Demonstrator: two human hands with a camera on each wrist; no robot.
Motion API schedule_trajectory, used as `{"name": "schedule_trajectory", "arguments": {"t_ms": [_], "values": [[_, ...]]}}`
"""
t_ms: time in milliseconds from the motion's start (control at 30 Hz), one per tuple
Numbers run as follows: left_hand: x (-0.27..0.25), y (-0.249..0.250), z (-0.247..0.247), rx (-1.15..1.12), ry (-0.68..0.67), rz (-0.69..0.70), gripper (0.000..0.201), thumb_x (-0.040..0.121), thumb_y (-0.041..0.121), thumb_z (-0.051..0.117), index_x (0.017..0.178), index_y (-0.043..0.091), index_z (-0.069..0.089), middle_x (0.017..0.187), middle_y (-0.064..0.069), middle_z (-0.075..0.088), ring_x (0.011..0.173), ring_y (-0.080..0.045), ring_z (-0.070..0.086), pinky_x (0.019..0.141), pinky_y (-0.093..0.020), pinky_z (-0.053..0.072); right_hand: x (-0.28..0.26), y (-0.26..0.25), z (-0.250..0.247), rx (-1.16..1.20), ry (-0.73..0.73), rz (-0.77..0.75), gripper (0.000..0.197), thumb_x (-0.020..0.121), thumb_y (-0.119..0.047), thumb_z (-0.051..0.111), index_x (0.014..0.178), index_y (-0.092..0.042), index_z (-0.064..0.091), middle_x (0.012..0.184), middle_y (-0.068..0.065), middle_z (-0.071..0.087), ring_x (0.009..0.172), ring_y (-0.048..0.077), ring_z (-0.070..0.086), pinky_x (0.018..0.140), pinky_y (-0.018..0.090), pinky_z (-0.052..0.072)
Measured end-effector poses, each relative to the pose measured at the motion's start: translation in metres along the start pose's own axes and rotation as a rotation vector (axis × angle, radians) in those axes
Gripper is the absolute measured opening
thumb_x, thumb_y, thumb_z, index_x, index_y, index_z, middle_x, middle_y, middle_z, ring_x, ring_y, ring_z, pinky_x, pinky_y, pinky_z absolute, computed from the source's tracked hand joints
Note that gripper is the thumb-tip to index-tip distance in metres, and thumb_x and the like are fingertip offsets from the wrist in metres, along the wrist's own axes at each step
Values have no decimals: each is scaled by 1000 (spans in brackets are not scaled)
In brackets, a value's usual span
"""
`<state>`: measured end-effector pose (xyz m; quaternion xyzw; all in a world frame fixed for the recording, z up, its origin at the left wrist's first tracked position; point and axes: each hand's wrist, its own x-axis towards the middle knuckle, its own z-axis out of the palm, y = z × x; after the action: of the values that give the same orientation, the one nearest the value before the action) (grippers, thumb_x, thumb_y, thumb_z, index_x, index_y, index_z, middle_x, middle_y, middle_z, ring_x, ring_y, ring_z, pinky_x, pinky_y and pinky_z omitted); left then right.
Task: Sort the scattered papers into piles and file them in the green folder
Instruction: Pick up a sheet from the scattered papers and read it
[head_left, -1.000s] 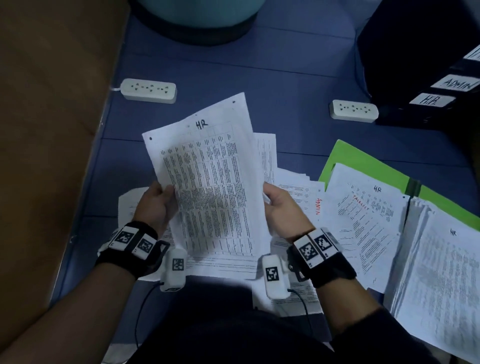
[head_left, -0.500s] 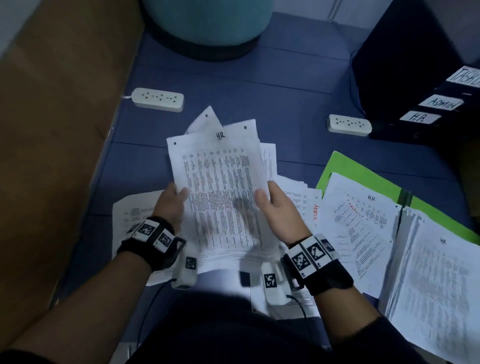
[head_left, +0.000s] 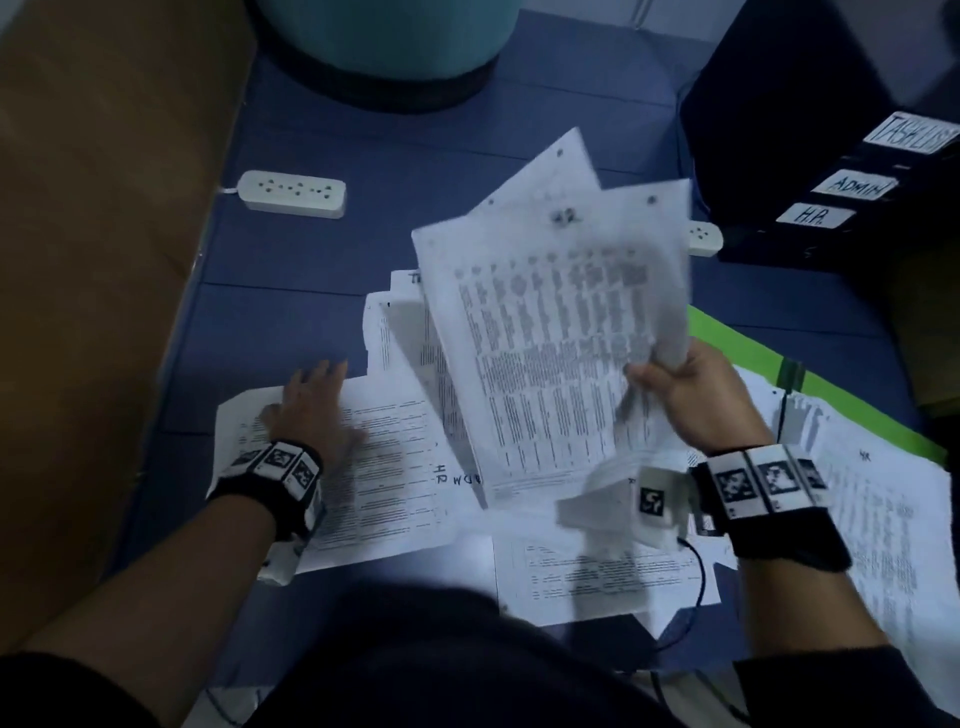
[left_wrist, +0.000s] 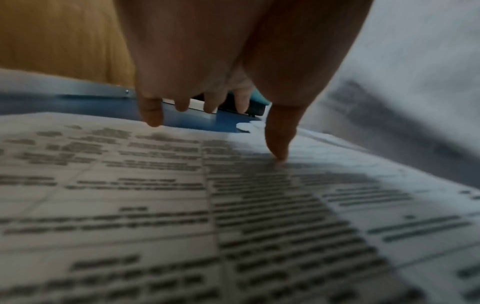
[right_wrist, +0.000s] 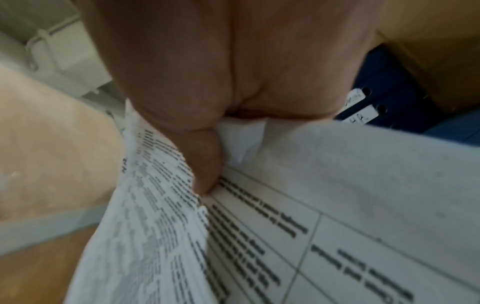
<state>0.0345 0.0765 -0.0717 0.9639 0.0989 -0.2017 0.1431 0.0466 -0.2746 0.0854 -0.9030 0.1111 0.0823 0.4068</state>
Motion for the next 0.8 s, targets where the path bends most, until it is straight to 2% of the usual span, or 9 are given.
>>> {"name": "schedule_trajectory", "arguments": {"t_ms": [133,200,267,333,400,533,633,700,800], "values": [[3,-7,-12,186,6,-65,65,73,53,70,127,31,43,133,-6,45,124,-31,36,96,-52,31,2,-2,-14,142,48,-5,8,88,-21,67,84,-14,67,78,0,70,78,23,65,77,39,52],[2,-11,-19,191,-44,-102,31,80,42,67,106,29,55,121,-4,54,116,-28,43,97,-48,33,-1,-4,-8,232,27,-9,12,88,-15,66,77,-18,65,67,-10,67,69,15,64,74,39,52],[-1,-15,-28,37,-28,-122,13,85,33,65,90,23,58,106,-6,61,102,-28,53,91,-41,36,-3,-6,2,334,-16,-6,11,89,-8,63,78,-11,65,64,-7,67,63,13,63,69,35,51],[-8,-17,-43,-284,48,-207,18,86,26,67,93,10,62,95,-11,61,87,-28,55,77,-34,39,-6,-8,13,398,-59,-17,12,88,-5,63,76,-5,62,60,-2,64,59,14,61,61,31,49],[-11,-22,-53,-600,132,-291,33,85,21,71,99,-7,62,95,-15,62,87,-31,60,70,-33,40,-8,-8,24,458,-82,-15,17,88,-3,61,74,-10,59,54,-10,59,53,4,56,55,22,46],[-14,-30,-47,-856,92,-281,35,84,13,70,112,-6,62,106,-15,63,91,-22,57,76,-33,43,2,-2,48,559,-213,68,14,89,-2,60,92,-15,65,71,-10,69,67,6,63,63,21,49],[-17,-29,-24,-881,35,-275,32,81,8,72,110,-4,64,106,-20,65,98,-29,62,76,-35,48,22,29,69,92,-234,195,14,84,-2,63,92,-13,66,84,2,70,77,21,62,68,28,45],[-20,-24,-13,-908,41,-238,41,78,0,74,116,-2,59,116,-20,63,109,-33,59,90,-44,48,24,49,78,-274,-180,280,16,84,-7,58,98,-10,64,90,9,65,79,24,56,66,28,41],[-24,-22,-3,-933,115,-211,54,75,-9,72,123,1,51,123,-16,59,114,-29,56,98,-45,44,17,57,77,-272,-112,278,25,90,-9,53,114,-13,59,96,7,58,81,22,48,69,25,35]]}}
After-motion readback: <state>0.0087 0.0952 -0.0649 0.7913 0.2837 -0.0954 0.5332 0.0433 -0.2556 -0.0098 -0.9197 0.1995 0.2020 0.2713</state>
